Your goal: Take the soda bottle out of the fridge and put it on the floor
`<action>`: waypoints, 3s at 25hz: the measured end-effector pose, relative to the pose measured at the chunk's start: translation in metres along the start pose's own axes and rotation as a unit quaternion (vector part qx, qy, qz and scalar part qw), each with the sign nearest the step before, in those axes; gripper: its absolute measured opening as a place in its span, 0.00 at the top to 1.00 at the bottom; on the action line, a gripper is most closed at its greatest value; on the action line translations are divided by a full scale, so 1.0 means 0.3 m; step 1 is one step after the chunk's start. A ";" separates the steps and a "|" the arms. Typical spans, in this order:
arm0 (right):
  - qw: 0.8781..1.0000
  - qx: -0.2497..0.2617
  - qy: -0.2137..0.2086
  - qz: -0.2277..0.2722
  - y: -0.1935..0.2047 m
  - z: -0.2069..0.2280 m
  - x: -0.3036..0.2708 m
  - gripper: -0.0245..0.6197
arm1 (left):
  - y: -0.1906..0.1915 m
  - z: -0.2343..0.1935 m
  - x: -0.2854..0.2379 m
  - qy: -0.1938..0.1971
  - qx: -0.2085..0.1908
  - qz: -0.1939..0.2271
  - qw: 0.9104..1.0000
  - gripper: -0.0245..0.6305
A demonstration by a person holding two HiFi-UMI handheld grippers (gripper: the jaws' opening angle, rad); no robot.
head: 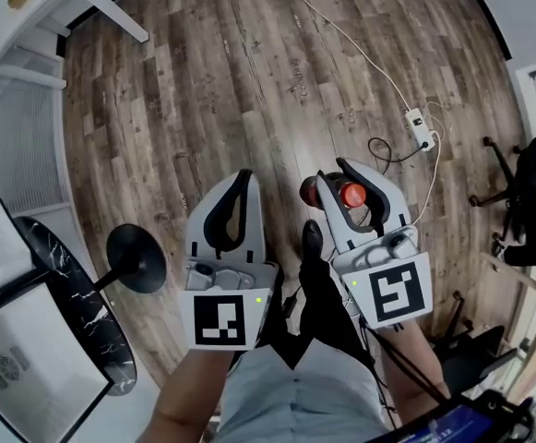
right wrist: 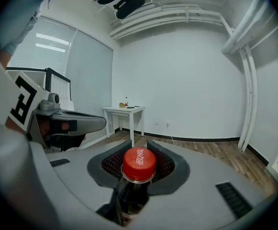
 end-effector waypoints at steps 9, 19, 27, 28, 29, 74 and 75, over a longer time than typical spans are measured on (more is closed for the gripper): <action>1.000 -0.016 0.008 -0.022 0.234 0.083 -0.110 0.79 | 0.204 0.023 -0.064 0.002 0.006 -0.026 1.000 0.94; 0.998 -0.022 0.019 -0.049 0.481 0.201 -0.212 0.79 | 0.457 0.076 -0.156 0.010 0.018 -0.056 0.998 0.94; 0.997 -0.023 0.017 -0.072 0.662 0.231 -0.279 0.79 | 0.635 0.079 -0.212 0.009 0.022 -0.067 0.997 0.94; 0.997 -0.023 0.017 -0.071 0.678 0.233 -0.287 0.79 | 0.653 0.083 -0.215 0.010 0.022 -0.068 0.997 0.94; 0.997 -0.023 0.017 -0.074 0.697 0.236 -0.292 0.79 | 0.670 0.088 -0.219 0.012 0.022 -0.069 0.997 0.94; 0.988 -0.030 0.033 -0.150 1.404 0.400 -0.464 0.79 | 1.306 0.156 -0.348 0.050 0.013 -0.105 0.993 0.94; 0.988 -0.029 0.033 -0.151 1.416 0.401 -0.465 0.79 | 1.316 0.156 -0.347 0.050 0.013 -0.105 0.993 0.94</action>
Point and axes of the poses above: the fingertips, and each gripper's own axes: x backward along the fingers, z to its right, y out of its underside, the point moved 5 cm from there along x, backward along the fingers, and after that the axes turned 14 degrees about -x, right-handed, at the moved point
